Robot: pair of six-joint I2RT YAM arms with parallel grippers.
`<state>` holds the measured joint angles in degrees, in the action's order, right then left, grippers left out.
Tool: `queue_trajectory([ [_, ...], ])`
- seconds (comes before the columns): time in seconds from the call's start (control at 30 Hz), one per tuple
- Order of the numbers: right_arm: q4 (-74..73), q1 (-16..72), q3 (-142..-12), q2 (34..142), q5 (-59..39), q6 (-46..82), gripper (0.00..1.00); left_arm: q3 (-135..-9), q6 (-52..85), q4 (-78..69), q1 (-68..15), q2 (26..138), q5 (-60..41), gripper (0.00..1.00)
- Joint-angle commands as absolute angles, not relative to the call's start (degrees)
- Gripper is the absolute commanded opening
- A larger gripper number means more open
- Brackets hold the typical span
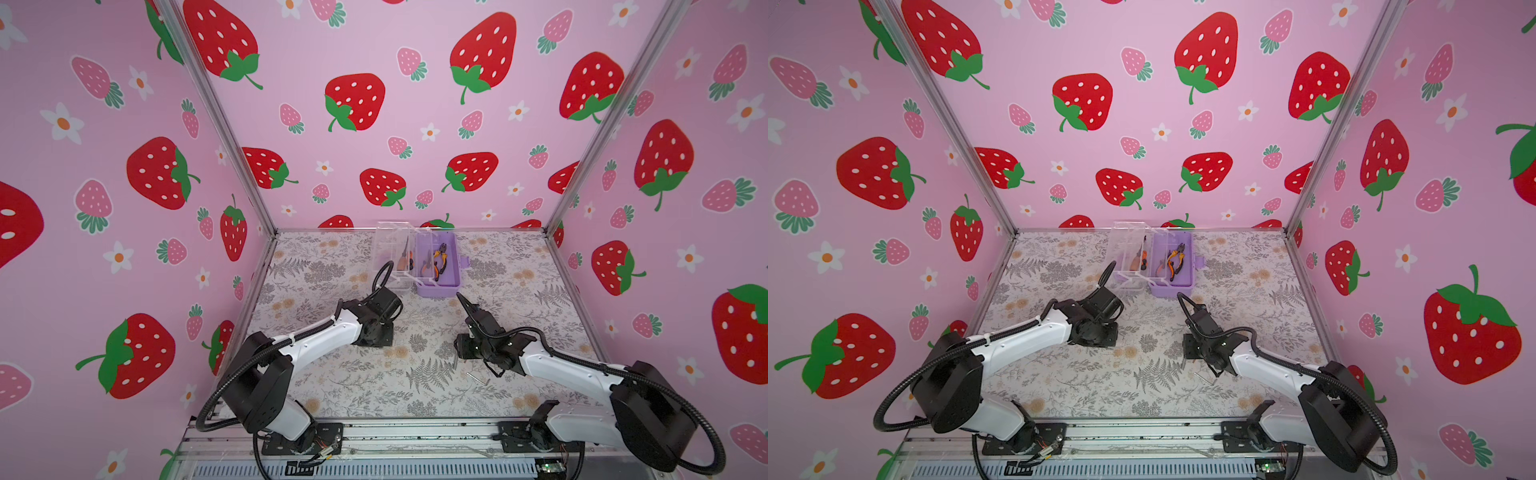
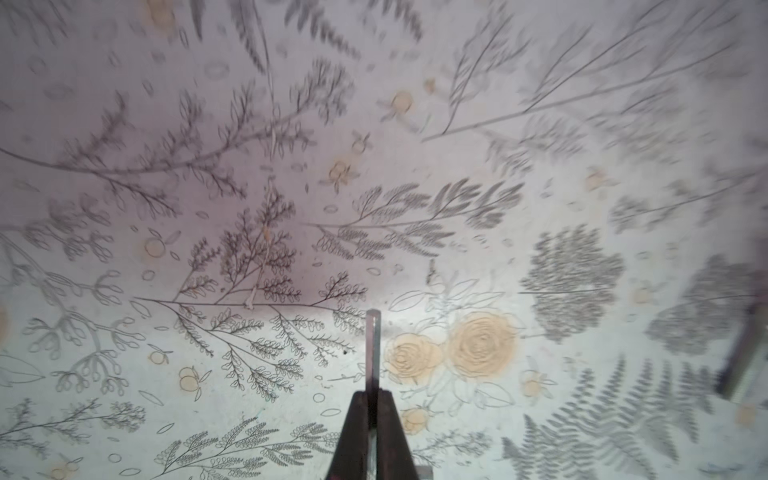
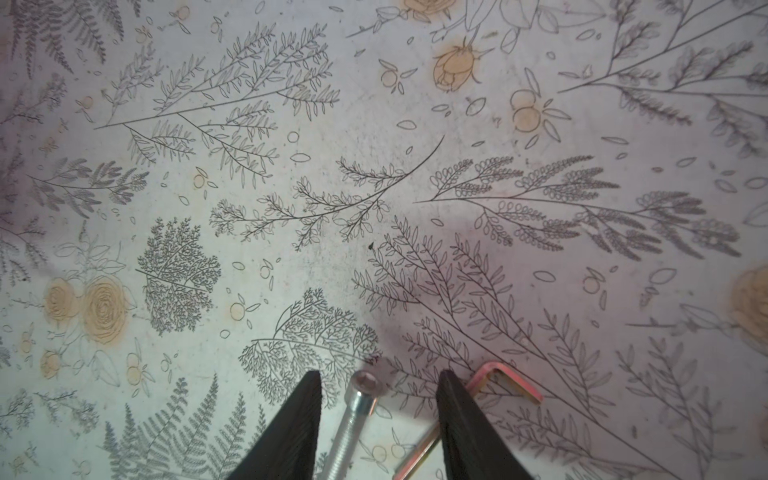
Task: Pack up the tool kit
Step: 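Carry the silver hex key over the lavender box with the left gripper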
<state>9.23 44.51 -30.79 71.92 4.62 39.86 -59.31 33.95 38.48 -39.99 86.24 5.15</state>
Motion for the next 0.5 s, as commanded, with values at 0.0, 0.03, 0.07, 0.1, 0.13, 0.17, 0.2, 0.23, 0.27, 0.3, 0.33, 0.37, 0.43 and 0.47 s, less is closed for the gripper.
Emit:
queue_trajectory([
  [0.0, 7.02, 44.91, -29.44, 70.46, 5.16, 41.22, 0.49, -68.11, 31.77, 45.09, -39.69, 84.41, 9.20, 0.00],
  [0.03, 6.79, 44.91, -29.28, 70.20, 5.19, 41.22, 0.49, -70.27, 31.08, 45.92, -39.41, 84.81, 9.91, 0.00],
  [0.07, 6.55, 44.90, -28.99, 69.81, 5.23, 41.31, 0.49, -72.84, 30.49, 46.54, -38.95, 85.55, 10.82, 0.00],
  [0.1, 6.21, 44.86, -28.76, 69.54, 5.27, 41.39, 0.49, -75.48, 29.86, 47.17, -38.42, 86.51, 11.50, 0.00],
  [0.13, 6.07, 44.87, -28.41, 69.21, 5.35, 41.48, 0.49, -77.78, 29.27, 47.53, -37.99, 87.43, 12.04, 0.00],
  [0.17, 5.90, 44.91, -28.09, 68.91, 5.40, 41.55, 0.49, -80.13, 28.58, 47.48, -37.37, 88.65, 12.72, 0.00],
  [0.2, 5.73, 44.84, -27.79, 68.51, 5.51, 41.64, 0.49, -82.52, 28.05, 47.21, -36.70, 90.00, 12.95, 0.00],
  [0.23, 5.56, 44.91, -27.51, 68.20, 5.51, 41.65, 0.49, -84.75, 27.74, 47.20, -35.96, 91.38, 12.46, 0.00],
  [0.27, 5.49, 44.91, -27.35, 67.95, 5.58, 41.65, 0.49, -87.34, 27.33, 46.96, -35.28, 93.06, 11.69, 0.00],
  [0.3, 5.45, 44.85, -27.02, 67.68, 5.69, 41.71, 0.49, -89.74, 27.03, 46.79, -34.78, 94.91, 11.34, 0.00],
  [0.33, 5.36, 44.87, -26.94, 67.42, 5.71, 41.75, 0.49, -91.70, 26.85, 46.60, -34.44, 96.59, 11.25, 0.00],
  [0.37, 5.23, 44.90, -26.71, 67.25, 5.71, 41.75, 0.49, -93.92, 26.58, 46.28, -34.10, 98.59, 10.64, 0.00],
  [0.43, 5.23, 44.90, -26.55, 66.88, 5.80, 41.78, 0.49, -98.44, 26.18, 46.18, -33.45, 102.25, 9.92, 0.00],
  [0.47, 5.01, 44.90, -26.41, 66.65, 5.72, 41.88, 0.49, -101.03, 25.86, 46.19, -33.25, 104.49, 9.76, 0.00],
])
